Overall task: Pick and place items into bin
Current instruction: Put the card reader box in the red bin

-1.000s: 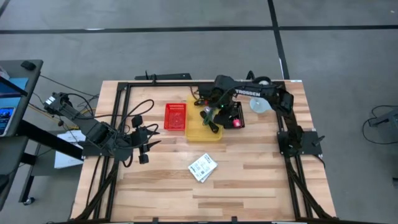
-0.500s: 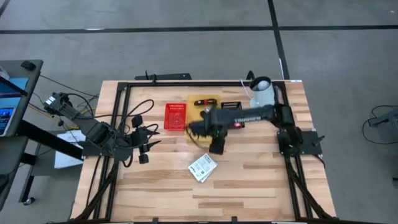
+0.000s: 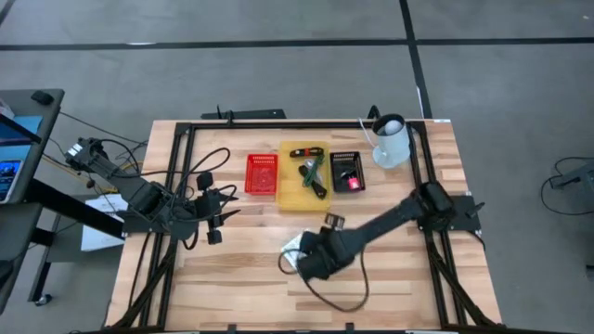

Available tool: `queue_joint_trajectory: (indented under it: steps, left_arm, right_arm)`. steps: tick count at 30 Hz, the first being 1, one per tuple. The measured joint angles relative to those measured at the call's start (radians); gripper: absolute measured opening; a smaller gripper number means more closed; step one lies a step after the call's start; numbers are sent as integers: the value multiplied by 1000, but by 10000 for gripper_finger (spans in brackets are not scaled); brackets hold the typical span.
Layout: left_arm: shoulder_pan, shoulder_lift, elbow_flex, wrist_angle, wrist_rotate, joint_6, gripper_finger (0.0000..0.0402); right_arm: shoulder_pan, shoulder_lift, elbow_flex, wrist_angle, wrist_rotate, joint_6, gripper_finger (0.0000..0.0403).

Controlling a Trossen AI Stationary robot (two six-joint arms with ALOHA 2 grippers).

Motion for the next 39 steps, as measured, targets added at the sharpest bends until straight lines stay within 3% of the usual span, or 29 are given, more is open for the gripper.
queue_joint_trajectory:
  steps: [7,17,26,33,39]
  left_arm:
    - [0,0,0,2,-1,328,137]
    - [0,0,0,2,0,354,137]
    - [0,0,0,89,20,364,137]
    - [14,10,-34,124,57,381,137]
    - [24,81,-116,129,250,615,137]
  right_arm:
    - [100,0,-88,8,88,388,121]
    - [200,0,-229,86,94,807,121]
    - [214,0,-296,246,88,824,121]
    - [214,0,-296,244,-29,678,121]
    - [213,0,-296,220,-38,617,121]
